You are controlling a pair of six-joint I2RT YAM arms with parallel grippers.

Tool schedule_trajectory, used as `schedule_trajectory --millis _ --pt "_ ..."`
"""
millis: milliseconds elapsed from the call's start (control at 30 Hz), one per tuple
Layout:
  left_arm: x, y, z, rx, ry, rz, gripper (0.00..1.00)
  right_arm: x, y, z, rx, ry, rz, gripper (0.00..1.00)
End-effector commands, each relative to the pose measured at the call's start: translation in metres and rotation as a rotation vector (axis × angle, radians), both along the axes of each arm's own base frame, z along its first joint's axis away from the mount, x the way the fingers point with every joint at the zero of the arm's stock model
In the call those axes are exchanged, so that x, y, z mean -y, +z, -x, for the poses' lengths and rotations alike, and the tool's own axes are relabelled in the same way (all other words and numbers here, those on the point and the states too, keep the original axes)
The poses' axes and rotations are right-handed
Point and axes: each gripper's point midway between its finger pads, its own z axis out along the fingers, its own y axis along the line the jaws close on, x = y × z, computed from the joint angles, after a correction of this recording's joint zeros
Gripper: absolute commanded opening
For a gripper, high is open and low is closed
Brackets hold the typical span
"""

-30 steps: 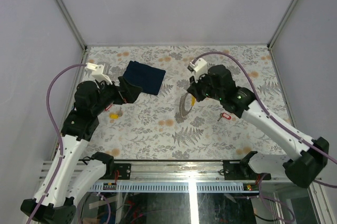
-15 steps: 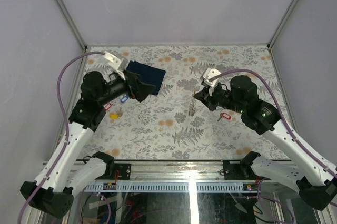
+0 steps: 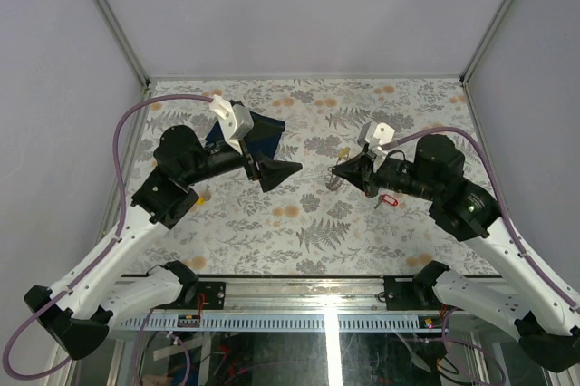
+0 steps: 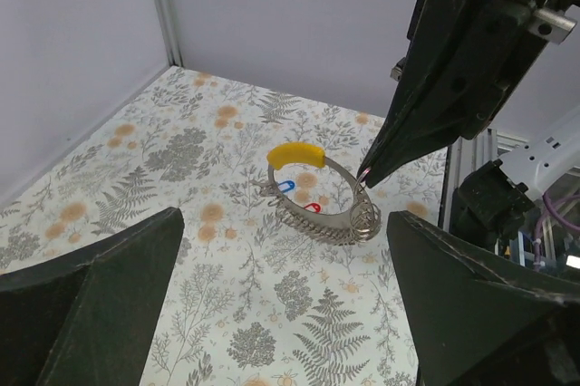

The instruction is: Put the keys on the keyring

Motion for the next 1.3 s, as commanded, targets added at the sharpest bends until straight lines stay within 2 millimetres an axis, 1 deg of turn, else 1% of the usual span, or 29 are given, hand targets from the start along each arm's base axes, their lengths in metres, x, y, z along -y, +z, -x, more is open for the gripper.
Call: schedule_trajectory --millis 0,67,133,267,367,433,533,600,733,967,1133,1267 --pt "0.004 0.034 0.011 0.121 -0.062 0.058 0.99 -0.014 0.063 0.021 0.094 0.113 -0.210 0.00" --pt "0.005 0.037 0.014 0.129 -0.083 0.063 0.98 -0.018 0.071 0.026 0.095 0.143 -0.269 0.00" --pt "0.006 0.044 0.022 0.143 -0.122 0.075 0.93 -0.021 0.079 0.029 0.100 0.166 -0.316 0.00" --pt "0.008 0.058 0.047 0.181 -0.249 0.092 0.83 -0.022 0.098 0.036 0.132 0.204 -0.377 0.00" --pt "0.008 0.062 0.069 0.198 -0.357 0.097 0.76 -0.022 0.110 0.044 0.163 0.243 -0.415 0.00" --pt "0.007 0.065 0.076 0.203 -0.388 0.108 0.73 -0.023 0.116 0.050 0.186 0.273 -0.432 0.00" --pt "0.006 0.068 0.079 0.201 -0.396 0.124 0.71 -0.023 0.121 0.056 0.224 0.311 -0.444 0.00" --pt "0.006 0.072 0.080 0.206 -0.397 0.134 0.65 -0.023 0.124 0.062 0.251 0.345 -0.445 0.00" --pt "0.007 0.077 0.080 0.207 -0.403 0.148 0.55 -0.024 0.131 0.066 0.284 0.375 -0.458 0.00" --pt "0.009 0.086 0.083 0.208 -0.431 0.190 0.43 -0.026 0.137 0.068 0.303 0.400 -0.467 0.00" --pt "0.014 0.086 0.082 0.195 -0.443 0.203 0.42 -0.027 0.140 0.068 0.312 0.405 -0.486 0.00" --pt "0.022 0.083 0.082 0.176 -0.461 0.215 0.44 -0.029 0.144 0.065 0.319 0.403 -0.508 0.00"
